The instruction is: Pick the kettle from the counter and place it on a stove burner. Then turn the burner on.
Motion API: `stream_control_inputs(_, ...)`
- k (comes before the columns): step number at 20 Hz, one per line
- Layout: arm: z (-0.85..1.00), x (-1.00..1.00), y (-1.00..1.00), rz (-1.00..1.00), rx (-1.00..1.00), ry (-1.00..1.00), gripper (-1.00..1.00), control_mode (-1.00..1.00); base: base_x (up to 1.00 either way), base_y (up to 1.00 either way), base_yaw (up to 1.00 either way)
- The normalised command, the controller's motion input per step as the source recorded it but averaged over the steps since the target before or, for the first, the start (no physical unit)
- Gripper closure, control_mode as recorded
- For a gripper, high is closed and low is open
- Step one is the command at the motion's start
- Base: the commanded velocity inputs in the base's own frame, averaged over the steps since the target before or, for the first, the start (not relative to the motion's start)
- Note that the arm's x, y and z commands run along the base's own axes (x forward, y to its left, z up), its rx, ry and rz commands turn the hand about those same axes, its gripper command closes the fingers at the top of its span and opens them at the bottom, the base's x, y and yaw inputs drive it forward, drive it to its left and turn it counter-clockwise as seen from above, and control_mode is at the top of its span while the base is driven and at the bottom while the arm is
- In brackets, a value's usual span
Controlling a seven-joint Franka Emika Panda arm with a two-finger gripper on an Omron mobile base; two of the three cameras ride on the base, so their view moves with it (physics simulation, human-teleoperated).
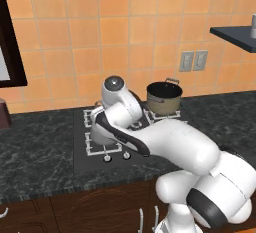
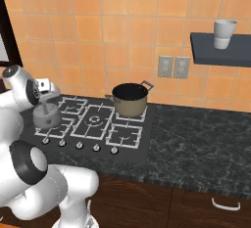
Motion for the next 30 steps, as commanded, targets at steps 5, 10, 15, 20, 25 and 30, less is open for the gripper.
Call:
stream_control_inputs(5,-0.03,0.41,0.15,-0.04,0.0,0.0,1.0,-1.0,0.0,0.0,0.0)
stream_control_inputs(10,-0.16,0.35,0.08,-0.03,-0.02,0.0,1.0,-1.0,0.0,0.0,0.0)
stream_control_inputs(15,-0.24,0.25,0.09,-0.03,-0.02,0.0,1.0,-1.0,0.0,0.0,0.0)
stream_control_inputs(20,-0.16,0.13,0.16,-0.04,0.0,0.0,1.0,-1.0,0.0,0.0,0.0)
stream_control_inputs(25,-0.12,0.11,0.12,-0.05,0.0,0.0,1.0,-1.0,0.0,0.0,0.0)
stream_control_inputs(30,-0.2,0.2,0.06,-0.04,0.0,0.0,1.0,-1.0,0.0,0.0,0.0)
